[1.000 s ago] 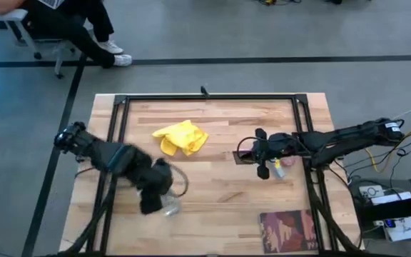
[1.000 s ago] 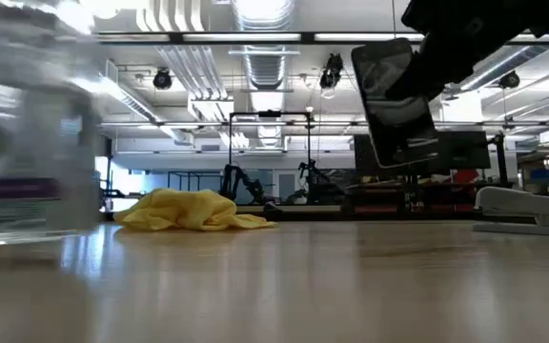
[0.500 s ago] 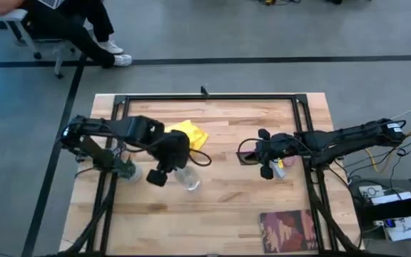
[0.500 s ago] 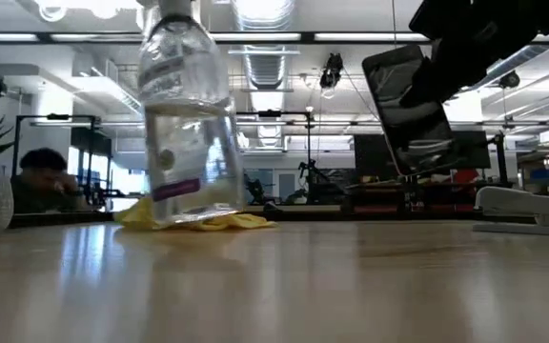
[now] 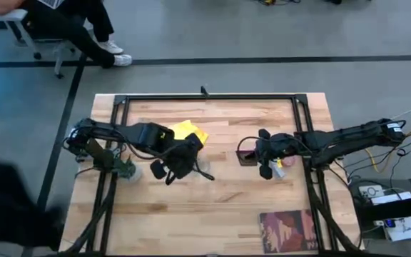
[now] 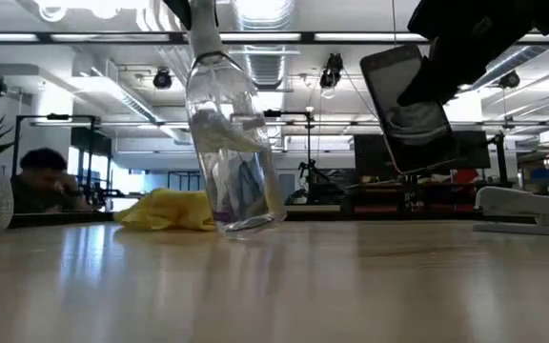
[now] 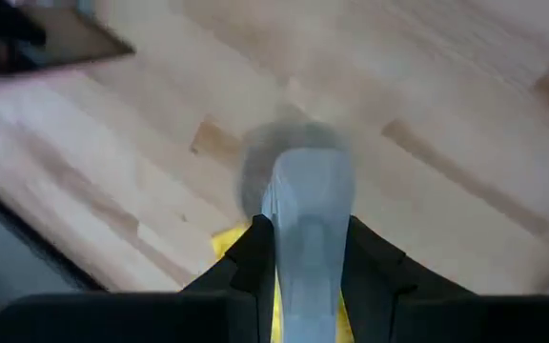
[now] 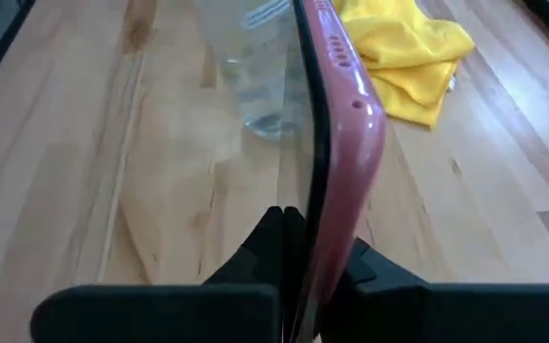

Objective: Apply microfiber cloth
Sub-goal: Spray the front and back of the cellphone using the spray bottle

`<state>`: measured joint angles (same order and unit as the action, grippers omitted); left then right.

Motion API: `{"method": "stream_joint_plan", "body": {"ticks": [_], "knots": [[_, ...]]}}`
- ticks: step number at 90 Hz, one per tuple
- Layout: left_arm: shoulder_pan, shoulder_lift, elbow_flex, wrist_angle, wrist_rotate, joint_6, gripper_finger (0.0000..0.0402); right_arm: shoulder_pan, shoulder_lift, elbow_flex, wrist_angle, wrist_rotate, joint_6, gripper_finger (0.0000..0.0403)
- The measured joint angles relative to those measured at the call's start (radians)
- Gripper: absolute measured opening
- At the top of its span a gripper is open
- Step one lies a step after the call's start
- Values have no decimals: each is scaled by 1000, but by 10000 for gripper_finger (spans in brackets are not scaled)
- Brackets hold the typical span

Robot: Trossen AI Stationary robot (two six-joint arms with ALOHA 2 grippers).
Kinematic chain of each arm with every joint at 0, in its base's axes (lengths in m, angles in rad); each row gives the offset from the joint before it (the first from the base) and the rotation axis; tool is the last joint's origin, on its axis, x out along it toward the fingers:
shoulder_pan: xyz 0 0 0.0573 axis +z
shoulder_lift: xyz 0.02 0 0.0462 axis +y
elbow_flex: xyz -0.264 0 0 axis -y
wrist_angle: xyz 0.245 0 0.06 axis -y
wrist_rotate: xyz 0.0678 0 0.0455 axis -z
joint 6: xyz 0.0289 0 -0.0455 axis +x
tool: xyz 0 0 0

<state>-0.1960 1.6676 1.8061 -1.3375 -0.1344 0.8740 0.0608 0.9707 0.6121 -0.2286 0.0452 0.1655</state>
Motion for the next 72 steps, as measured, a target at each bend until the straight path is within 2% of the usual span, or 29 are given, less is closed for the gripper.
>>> {"method": "stream_joint_plan", "body": {"ticks": [9,21,36,54,61,72], "knots": [[-12,-1,16,-22,16,28,68,0,5,0,25,0,26,4],[-34,-2,98,-106,41,30,68,0,30,0,76,0,52,4],[-32,-6,179,-178,192,6,68,1,123,-1,250,-8,71,4],[-34,-6,140,-192,310,37,68,10,329,-1,582,-111,72,4],[-35,-3,111,-180,315,72,68,19,408,-1,679,-135,86,4],[-37,-3,67,-128,300,86,68,39,501,28,722,-153,121,4]]}}
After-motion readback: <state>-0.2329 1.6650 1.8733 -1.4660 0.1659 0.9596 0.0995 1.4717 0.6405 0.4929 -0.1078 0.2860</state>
